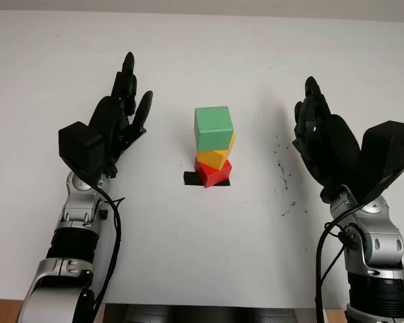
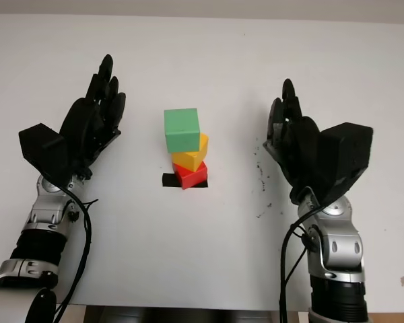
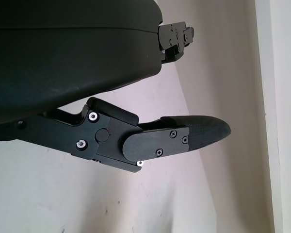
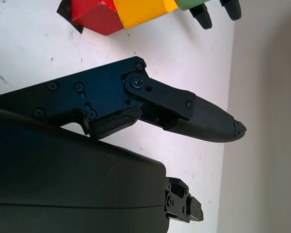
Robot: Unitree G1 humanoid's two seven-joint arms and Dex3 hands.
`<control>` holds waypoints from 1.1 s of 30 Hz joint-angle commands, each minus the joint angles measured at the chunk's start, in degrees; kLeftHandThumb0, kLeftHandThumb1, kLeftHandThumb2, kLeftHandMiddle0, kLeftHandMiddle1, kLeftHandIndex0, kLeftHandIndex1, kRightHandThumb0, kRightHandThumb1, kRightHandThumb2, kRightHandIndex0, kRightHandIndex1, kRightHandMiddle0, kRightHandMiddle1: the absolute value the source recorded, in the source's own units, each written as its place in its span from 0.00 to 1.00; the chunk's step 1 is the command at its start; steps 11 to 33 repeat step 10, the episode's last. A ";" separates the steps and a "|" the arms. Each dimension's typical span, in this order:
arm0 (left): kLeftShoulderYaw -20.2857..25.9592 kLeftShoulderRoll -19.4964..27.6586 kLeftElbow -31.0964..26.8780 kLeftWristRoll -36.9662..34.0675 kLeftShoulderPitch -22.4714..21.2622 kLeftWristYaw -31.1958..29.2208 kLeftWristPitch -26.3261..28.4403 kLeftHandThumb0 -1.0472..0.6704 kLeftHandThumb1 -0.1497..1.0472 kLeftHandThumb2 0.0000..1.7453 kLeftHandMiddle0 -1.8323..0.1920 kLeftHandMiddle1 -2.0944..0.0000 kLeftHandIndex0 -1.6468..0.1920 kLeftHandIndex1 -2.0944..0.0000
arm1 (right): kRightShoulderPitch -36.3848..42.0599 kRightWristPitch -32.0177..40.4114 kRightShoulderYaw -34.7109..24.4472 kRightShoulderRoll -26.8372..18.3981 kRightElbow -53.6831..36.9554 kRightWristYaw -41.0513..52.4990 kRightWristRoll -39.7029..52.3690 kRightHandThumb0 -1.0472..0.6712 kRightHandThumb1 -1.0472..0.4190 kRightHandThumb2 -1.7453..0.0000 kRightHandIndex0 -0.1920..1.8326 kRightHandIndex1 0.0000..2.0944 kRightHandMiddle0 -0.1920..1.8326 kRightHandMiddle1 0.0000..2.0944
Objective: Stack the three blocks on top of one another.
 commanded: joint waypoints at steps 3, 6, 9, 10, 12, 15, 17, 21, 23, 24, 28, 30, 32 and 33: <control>-0.06 -0.45 -2.88 -1.06 1.56 -1.25 0.44 0.17 1.00 0.33 1.00 1.00 1.00 1.00 | -0.16 -0.17 0.26 -0.15 -0.12 0.04 -0.16 0.16 0.00 0.53 0.00 0.00 0.00 0.00; -0.11 -0.91 -4.20 -1.05 2.62 -1.16 0.45 0.17 1.00 0.34 1.00 1.00 1.00 1.00 | -0.10 0.09 0.57 0.41 -0.34 -0.20 -0.08 0.16 0.00 0.53 0.00 0.00 0.00 0.00; 0.00 -1.42 -5.63 -1.12 3.78 -0.95 0.45 0.17 1.00 0.35 1.00 1.00 1.00 1.00 | 0.42 -0.45 1.15 0.59 -0.72 0.11 -0.07 0.15 0.00 0.53 0.00 0.00 0.00 0.00; 0.04 -1.57 -6.03 -1.13 4.10 -0.83 0.47 0.17 1.00 0.35 1.00 1.00 1.00 0.99 | 0.62 -0.76 1.35 0.56 -0.82 0.28 -0.09 0.15 0.00 0.53 0.00 0.00 0.00 0.00; 0.04 -1.57 -6.03 -1.13 4.10 -0.83 0.47 0.17 1.00 0.35 1.00 1.00 1.00 0.99 | 0.62 -0.76 1.35 0.56 -0.82 0.28 -0.09 0.15 0.00 0.53 0.00 0.00 0.00 0.00; 0.04 -1.57 -6.03 -1.13 4.10 -0.83 0.47 0.17 1.00 0.35 1.00 1.00 1.00 0.99 | 0.62 -0.76 1.35 0.56 -0.82 0.28 -0.09 0.15 0.00 0.53 0.00 0.00 0.00 0.00; 0.04 -1.57 -6.03 -1.13 4.10 -0.83 0.47 0.17 1.00 0.35 1.00 1.00 1.00 0.99 | 0.62 -0.76 1.35 0.56 -0.82 0.28 -0.09 0.15 0.00 0.53 0.00 0.00 0.00 0.00; 0.04 -1.57 -6.03 -1.13 4.10 -0.83 0.47 0.17 1.00 0.35 1.00 1.00 1.00 0.99 | 0.62 -0.76 1.35 0.56 -0.82 0.28 -0.09 0.15 0.00 0.53 0.00 0.00 0.00 0.00; 0.04 -1.57 -6.03 -1.13 4.10 -0.83 0.47 0.17 1.00 0.35 1.00 1.00 1.00 0.99 | 0.62 -0.76 1.35 0.56 -0.82 0.28 -0.09 0.15 0.00 0.53 0.00 0.00 0.00 0.00; 0.04 -1.57 -6.03 -1.13 4.10 -0.83 0.47 0.17 1.00 0.35 1.00 1.00 1.00 0.99 | 0.62 -0.76 1.35 0.56 -0.82 0.28 -0.09 0.15 0.00 0.53 0.00 0.00 0.00 0.00; 0.04 -1.57 -6.03 -1.13 4.10 -0.83 0.47 0.17 1.00 0.35 1.00 1.00 1.00 0.99 | 0.62 -0.76 1.35 0.56 -0.82 0.28 -0.09 0.15 0.00 0.53 0.00 0.00 0.00 0.00; 0.04 -1.57 -6.03 -1.13 4.10 -0.83 0.47 0.17 1.00 0.35 1.00 1.00 1.00 0.99 | 0.62 -0.76 1.35 0.56 -0.82 0.28 -0.09 0.15 0.00 0.53 0.00 0.00 0.00 0.00; 0.04 -1.57 -6.03 -1.13 4.10 -0.83 0.47 0.17 1.00 0.35 1.00 1.00 1.00 0.99 | 0.62 -0.76 1.35 0.56 -0.82 0.28 -0.09 0.15 0.00 0.53 0.00 0.00 0.00 0.00; 0.04 -1.57 -6.03 -1.13 4.10 -0.83 0.47 0.17 1.00 0.35 1.00 1.00 1.00 0.99 | 0.62 -0.76 1.35 0.56 -0.82 0.28 -0.09 0.15 0.00 0.53 0.00 0.00 0.00 0.00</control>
